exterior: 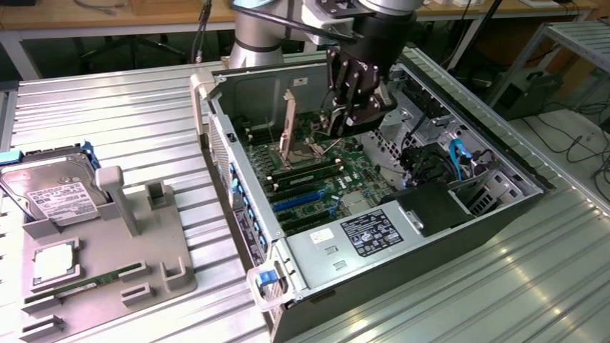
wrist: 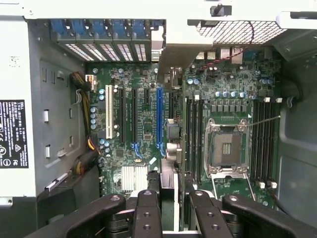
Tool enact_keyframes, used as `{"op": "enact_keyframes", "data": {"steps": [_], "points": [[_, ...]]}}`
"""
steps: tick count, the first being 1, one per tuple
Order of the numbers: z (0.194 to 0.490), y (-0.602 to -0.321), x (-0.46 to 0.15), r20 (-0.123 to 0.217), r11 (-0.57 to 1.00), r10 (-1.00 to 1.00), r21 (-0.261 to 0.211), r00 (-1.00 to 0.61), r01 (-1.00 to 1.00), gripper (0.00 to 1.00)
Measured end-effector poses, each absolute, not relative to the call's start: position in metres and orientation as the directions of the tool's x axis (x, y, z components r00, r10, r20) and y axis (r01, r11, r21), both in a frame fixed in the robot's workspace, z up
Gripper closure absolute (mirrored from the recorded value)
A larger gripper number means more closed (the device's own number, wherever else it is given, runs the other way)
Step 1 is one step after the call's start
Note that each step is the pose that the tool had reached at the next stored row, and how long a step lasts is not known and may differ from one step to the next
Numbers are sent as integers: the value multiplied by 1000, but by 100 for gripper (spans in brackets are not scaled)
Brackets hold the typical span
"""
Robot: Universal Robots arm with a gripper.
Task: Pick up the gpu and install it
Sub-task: 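Insert the gpu into the slot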
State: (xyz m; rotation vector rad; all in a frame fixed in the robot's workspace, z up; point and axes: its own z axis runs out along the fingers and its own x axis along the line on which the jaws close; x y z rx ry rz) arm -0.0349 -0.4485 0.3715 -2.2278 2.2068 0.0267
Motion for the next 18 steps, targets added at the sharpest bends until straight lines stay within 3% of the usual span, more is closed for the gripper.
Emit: {"op": "enact_keyframes", "data": {"steps": [18], "points": [[359,-449,-39,-16,-17,-1000,8,17,-1000,73]]}}
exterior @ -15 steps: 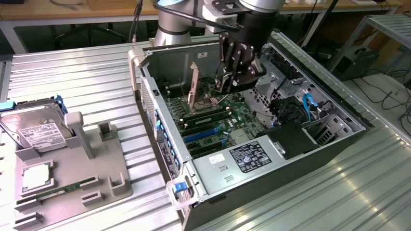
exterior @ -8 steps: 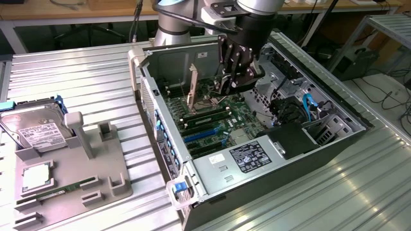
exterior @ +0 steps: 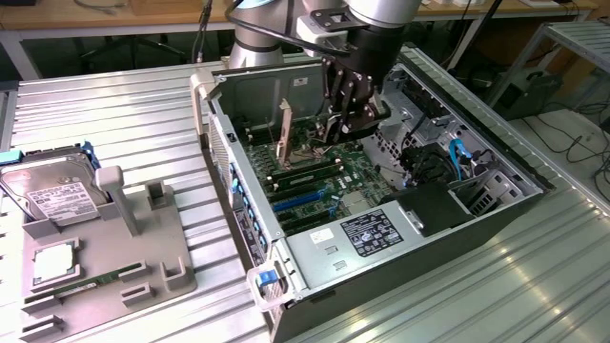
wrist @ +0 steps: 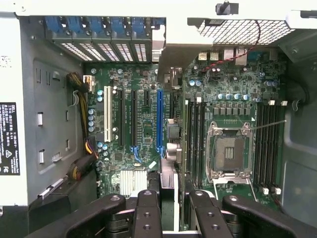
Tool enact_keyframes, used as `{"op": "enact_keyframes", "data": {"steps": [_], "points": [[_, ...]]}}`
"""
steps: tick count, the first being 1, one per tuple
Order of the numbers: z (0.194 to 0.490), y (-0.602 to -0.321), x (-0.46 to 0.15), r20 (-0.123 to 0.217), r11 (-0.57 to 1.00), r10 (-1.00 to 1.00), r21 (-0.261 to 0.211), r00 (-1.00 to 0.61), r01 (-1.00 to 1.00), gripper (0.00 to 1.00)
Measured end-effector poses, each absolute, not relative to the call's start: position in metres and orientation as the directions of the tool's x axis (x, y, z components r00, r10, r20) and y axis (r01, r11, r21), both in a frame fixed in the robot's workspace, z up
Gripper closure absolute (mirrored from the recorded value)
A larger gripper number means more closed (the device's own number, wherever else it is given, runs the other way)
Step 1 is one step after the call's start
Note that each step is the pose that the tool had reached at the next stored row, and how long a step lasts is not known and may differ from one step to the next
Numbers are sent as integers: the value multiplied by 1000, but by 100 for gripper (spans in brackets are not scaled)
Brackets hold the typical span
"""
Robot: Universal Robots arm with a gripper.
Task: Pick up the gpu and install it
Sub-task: 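Insert the gpu into the slot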
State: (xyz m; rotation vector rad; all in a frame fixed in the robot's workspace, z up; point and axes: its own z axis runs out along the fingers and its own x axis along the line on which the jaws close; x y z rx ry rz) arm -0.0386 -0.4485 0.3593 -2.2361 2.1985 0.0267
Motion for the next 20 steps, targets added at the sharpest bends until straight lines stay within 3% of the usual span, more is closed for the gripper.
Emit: {"op": "enact_keyframes", "data": {"steps": [20], "points": [[348,-449,-40,-16,-22,-1000,9,22,-1000,73]]}}
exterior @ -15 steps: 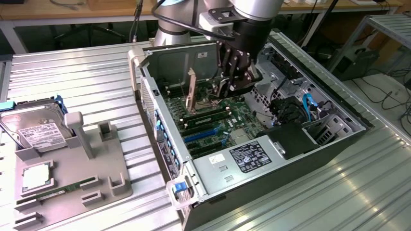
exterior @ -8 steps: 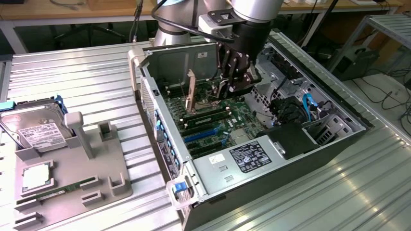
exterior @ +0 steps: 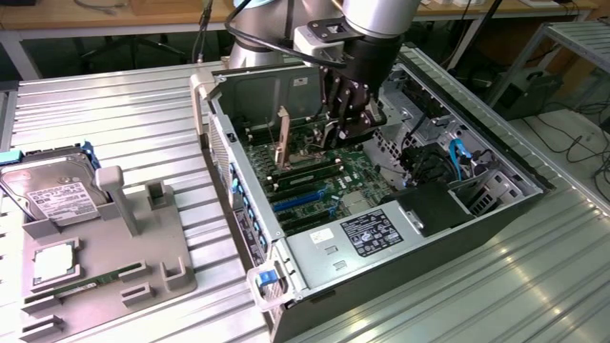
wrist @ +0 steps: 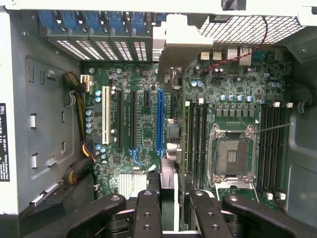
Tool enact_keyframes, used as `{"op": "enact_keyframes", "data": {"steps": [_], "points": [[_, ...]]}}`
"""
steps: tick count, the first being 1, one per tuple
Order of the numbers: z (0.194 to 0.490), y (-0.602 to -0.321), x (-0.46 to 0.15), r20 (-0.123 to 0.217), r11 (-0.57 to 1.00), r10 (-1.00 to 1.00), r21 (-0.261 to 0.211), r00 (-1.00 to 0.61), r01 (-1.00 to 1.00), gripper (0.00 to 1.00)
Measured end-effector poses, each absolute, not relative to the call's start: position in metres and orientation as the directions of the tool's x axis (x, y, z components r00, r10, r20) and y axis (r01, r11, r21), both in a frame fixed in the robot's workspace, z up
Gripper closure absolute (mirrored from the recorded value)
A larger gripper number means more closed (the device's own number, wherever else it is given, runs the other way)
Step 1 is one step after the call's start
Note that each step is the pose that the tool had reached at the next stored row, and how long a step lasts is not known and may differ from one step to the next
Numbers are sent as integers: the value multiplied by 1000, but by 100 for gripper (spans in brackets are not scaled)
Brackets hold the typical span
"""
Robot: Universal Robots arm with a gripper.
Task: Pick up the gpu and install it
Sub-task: 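Insert the gpu into the slot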
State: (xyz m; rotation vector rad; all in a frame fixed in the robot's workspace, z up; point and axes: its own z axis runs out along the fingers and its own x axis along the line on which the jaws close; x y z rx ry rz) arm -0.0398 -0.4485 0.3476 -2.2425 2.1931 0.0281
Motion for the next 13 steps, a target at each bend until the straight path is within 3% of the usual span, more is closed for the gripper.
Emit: {"op": "enact_keyframes", "data": {"steps": [13], "points": [[336,-449,-41,-18,-23,-1000,10,22,-1000,73]]}}
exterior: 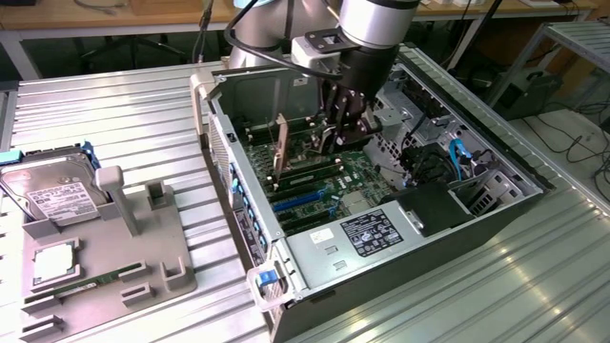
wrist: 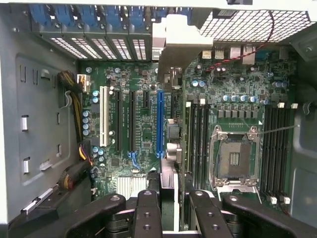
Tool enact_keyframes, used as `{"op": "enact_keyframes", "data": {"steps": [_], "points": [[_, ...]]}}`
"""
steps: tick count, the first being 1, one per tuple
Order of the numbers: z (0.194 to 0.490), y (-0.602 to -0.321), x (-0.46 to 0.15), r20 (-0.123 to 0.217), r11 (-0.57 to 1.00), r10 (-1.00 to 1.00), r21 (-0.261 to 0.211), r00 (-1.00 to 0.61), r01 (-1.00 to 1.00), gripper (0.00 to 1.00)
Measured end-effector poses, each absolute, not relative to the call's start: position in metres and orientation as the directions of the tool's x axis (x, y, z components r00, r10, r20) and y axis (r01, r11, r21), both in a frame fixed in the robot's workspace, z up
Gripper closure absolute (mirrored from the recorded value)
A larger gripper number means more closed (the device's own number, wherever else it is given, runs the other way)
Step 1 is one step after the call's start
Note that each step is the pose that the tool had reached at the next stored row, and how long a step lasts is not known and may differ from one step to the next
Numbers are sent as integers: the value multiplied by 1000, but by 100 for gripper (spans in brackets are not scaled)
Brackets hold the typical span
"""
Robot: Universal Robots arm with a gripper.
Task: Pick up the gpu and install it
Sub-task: 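Insert the gpu into the slot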
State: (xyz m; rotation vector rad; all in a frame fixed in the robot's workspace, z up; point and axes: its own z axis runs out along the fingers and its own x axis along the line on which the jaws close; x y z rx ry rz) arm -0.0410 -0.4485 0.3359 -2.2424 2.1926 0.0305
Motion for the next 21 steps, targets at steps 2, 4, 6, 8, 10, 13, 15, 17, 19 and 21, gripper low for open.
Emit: {"op": "enact_keyframes", "data": {"steps": [2,4,6,8,10,13,15,17,19,21], "points": [[334,-449,-41,-18,-22,-1000,11,22,-1000,73],[332,-449,-41,-18,-23,-1000,13,22,-1000,73],[326,-449,-41,-18,-23,-1000,18,22,-1000,73],[324,-449,-41,-18,-22,-1000,25,22,-999,73],[323,-449,-41,-18,-23,-1000,31,22,-999,73],[320,-449,-42,-17,-22,-1000,39,22,-999,73],[319,-449,-46,-16,-22,-1000,41,22,-999,73],[317,-449,-47,-16,-22,-1000,41,22,-999,73],[315,-449,-47,-17,-23,-1000,41,22,-999,73],[312,-449,-48,-17,-23,-1000,41,22,-999,73]]}}
